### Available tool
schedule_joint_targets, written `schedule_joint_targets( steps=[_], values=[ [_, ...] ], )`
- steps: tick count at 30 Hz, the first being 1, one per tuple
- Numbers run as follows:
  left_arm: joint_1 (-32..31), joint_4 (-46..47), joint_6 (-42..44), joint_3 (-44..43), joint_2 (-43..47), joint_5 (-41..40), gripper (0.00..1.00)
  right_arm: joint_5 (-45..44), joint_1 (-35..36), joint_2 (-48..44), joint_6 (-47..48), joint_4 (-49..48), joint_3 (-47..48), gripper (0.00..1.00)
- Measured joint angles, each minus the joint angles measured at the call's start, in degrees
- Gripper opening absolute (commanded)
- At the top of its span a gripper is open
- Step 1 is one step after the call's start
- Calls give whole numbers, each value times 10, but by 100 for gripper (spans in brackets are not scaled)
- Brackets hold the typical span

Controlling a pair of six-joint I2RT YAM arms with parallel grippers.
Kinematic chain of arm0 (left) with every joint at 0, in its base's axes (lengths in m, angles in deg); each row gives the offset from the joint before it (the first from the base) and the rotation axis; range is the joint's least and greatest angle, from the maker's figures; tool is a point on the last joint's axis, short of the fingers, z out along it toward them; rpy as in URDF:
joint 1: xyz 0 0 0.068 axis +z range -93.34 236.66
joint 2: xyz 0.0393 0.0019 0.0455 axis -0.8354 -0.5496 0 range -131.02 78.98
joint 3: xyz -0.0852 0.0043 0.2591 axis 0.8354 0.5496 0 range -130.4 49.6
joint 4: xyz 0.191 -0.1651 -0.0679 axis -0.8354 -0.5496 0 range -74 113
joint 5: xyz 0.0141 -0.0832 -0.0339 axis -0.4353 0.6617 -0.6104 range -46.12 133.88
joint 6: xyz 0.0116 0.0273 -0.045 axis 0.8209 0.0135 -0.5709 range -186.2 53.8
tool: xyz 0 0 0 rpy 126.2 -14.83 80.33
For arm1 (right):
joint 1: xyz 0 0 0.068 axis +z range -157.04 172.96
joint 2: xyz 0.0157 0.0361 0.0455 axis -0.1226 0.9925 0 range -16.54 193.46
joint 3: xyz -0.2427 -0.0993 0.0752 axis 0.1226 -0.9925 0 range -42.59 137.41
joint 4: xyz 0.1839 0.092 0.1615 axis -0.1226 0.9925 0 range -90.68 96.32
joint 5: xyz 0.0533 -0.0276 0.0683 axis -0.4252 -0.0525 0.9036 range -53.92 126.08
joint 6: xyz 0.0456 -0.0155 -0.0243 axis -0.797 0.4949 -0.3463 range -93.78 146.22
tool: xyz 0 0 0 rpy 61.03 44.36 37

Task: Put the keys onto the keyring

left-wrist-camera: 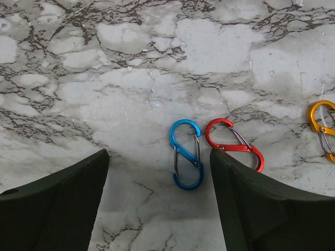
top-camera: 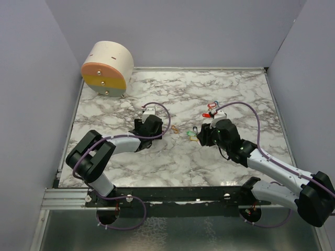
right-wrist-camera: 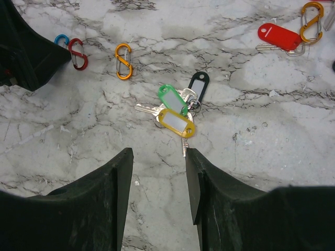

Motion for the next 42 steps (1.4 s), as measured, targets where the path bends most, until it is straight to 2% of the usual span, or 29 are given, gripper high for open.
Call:
schedule_joint_targets(
  steps=[5,10,28,31,39,42],
  values=[
    [0,1,1,-13,-13,0,67,0,0,0,0,0,0,46],
    [0,5,2,-21,-22,1,51,0,0,0,0,0,0,46],
    [0,5,2,-21,-23,3,49,0,0,0,0,0,0,46],
    [-2,8,1,-18,-22,3,43,0,0,0,0,0,0,46],
    [-11,11,-3,-12,-19,2,39,0,0,-2,0,0,0,46],
    [-12,11,-4,-12,-19,2,32,0,0,-4,0,0,-1,46]
  ],
)
